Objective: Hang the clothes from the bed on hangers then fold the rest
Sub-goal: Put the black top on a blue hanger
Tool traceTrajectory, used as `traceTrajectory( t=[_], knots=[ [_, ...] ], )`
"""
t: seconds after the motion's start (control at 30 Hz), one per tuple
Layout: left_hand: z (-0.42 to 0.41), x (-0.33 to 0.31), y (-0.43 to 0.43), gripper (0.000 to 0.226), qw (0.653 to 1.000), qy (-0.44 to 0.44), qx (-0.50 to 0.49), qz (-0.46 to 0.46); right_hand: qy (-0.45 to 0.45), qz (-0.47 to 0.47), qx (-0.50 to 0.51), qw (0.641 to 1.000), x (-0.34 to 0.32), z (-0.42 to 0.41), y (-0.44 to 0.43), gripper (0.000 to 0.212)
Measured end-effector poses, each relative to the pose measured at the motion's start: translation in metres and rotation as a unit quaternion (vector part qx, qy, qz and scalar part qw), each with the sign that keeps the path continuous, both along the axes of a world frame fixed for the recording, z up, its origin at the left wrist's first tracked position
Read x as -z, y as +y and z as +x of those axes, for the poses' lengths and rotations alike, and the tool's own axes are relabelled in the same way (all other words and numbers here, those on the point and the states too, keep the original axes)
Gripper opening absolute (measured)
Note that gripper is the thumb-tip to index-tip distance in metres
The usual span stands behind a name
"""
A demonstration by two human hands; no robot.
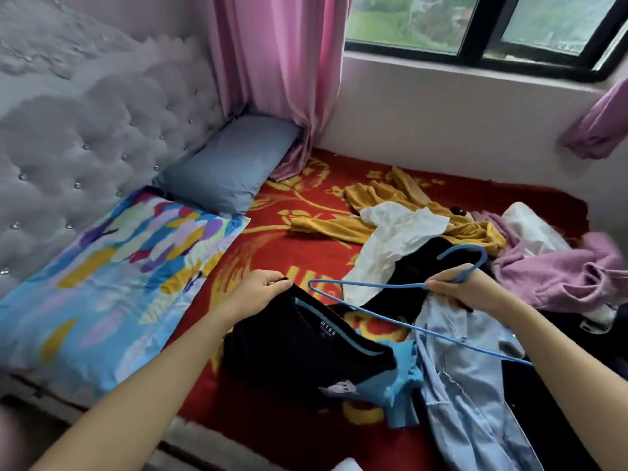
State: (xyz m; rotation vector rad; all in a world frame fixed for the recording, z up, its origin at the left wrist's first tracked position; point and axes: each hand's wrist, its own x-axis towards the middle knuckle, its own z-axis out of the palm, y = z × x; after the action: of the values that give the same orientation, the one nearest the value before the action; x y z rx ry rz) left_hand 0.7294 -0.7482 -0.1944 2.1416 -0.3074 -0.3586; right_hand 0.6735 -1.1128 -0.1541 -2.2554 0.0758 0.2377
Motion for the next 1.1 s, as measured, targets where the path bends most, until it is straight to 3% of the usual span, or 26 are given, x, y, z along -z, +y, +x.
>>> traceTrajectory(
  t=[0.17,0.27,0.4,0.53,0.8,0.97,1.1],
  knots=[
    [-0.007,0.004,-0.007,0.035,1.000,-0.003,0.015,0.017,-0.020,0.066,0.013,0.998,-0.005,-0.007,-0.031,0.018],
    [-0.006,0.004,-0.010,0.036,1.000,-0.007,0.013,0.027,-0.012,0.106,-0.004,0.994,-0.002,-0.014,-0.039,0.038],
    [-0.005,0.002,-0.014,0.039,0.999,-0.029,0.006,0.022,0.007,0.147,-0.025,0.989,-0.002,-0.021,-0.040,0.019],
    [-0.003,0.001,-0.018,0.043,0.998,-0.048,0.021,0.030,0.028,0.117,-0.070,0.990,-0.003,-0.025,-0.029,0.040],
    [-0.007,0.001,-0.023,0.021,0.996,-0.090,0.016,0.000,-0.014,0.068,-0.067,0.995,-0.013,-0.029,-0.019,0.049],
    [-0.012,-0.005,-0.025,0.025,0.994,-0.087,-0.003,-0.069,-0.041,0.087,-0.024,0.995,-0.021,-0.035,-0.037,0.031],
    [-0.013,-0.004,-0.026,0.025,0.993,-0.096,-0.021,-0.057,-0.040,0.077,-0.014,0.996,-0.017,-0.039,-0.037,0.017]
  ],
)
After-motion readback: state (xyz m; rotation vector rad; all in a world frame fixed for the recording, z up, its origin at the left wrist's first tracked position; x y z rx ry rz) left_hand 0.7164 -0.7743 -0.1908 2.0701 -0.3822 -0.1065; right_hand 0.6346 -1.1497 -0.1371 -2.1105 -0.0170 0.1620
